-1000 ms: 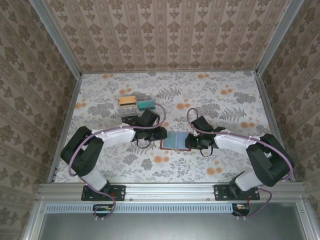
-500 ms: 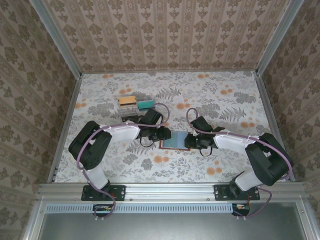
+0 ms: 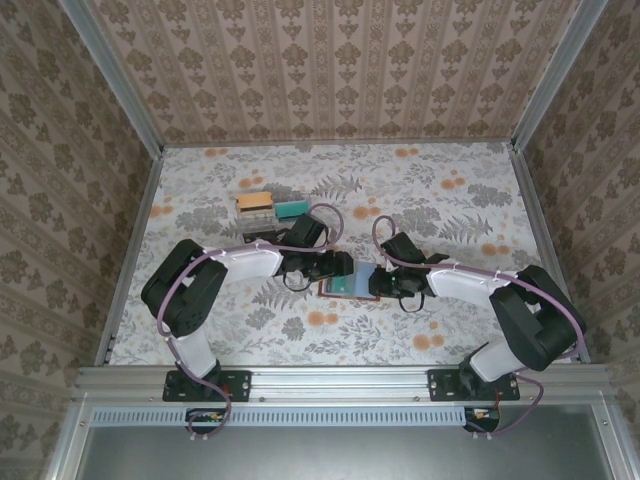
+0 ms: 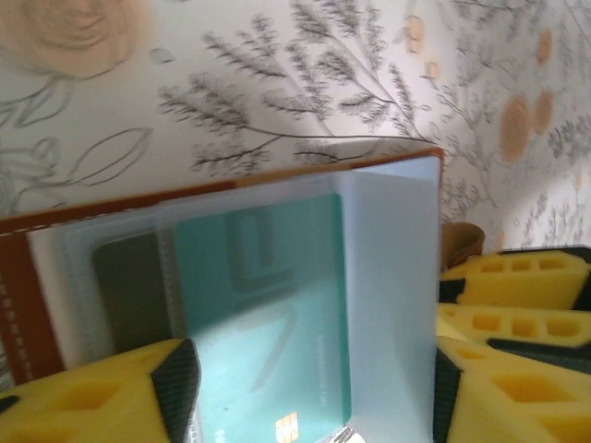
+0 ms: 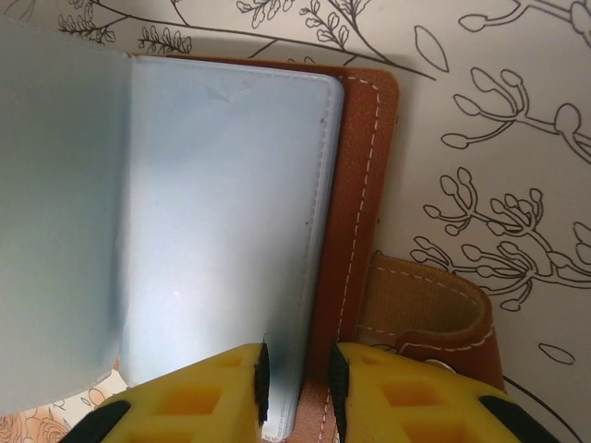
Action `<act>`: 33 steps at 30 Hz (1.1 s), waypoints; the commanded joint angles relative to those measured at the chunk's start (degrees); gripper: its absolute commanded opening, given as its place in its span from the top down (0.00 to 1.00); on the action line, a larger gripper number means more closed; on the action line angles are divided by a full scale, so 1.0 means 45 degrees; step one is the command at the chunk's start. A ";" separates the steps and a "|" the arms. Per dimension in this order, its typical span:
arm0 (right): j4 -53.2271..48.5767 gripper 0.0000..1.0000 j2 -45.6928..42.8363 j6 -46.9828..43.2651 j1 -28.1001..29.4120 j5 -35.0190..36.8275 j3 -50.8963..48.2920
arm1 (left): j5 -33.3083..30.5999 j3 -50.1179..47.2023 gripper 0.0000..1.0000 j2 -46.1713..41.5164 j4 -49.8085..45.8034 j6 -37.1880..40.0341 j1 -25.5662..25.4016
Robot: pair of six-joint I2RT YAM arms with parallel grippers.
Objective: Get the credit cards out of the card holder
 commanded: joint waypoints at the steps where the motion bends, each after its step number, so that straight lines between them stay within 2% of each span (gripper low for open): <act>1: -0.0185 0.71 0.0528 0.0239 0.0113 0.0209 -0.0309 | 0.0596 0.0103 0.20 0.0112 0.0267 0.0112 -0.0150; 4: -0.0191 0.71 0.0513 0.0260 0.0113 0.0216 -0.0309 | 0.0666 0.0092 0.07 0.0053 0.0345 0.0167 -0.0153; 7: -0.0244 0.68 0.0419 0.0267 0.0113 0.0292 -0.0310 | 0.0628 0.0157 0.00 -0.0006 0.0163 0.0243 -0.0145; 10: -0.0359 0.64 0.0153 0.0279 0.0093 0.0437 -0.0278 | 0.0628 0.0300 0.00 -0.0056 -0.0076 0.0376 -0.0147; 17: -0.1063 0.61 -0.1189 0.0208 -0.0073 0.1014 0.0109 | 0.0116 0.0323 0.00 -0.0892 -0.0890 0.0739 0.0059; 23: -0.1379 0.56 -0.2575 0.0328 -0.0113 0.1407 0.0585 | 0.0222 0.0136 0.00 -0.1392 -0.1035 0.0938 0.0352; 29: -0.1556 0.55 -0.2895 0.0349 -0.0122 0.1217 0.0931 | 0.0160 -0.0014 0.00 -0.1335 -0.0836 0.0799 0.0351; 33: -0.1503 0.55 -0.2709 0.0329 -0.0122 0.1169 0.0643 | -0.0121 0.0147 0.01 -0.0936 -0.1451 0.1002 0.0332</act>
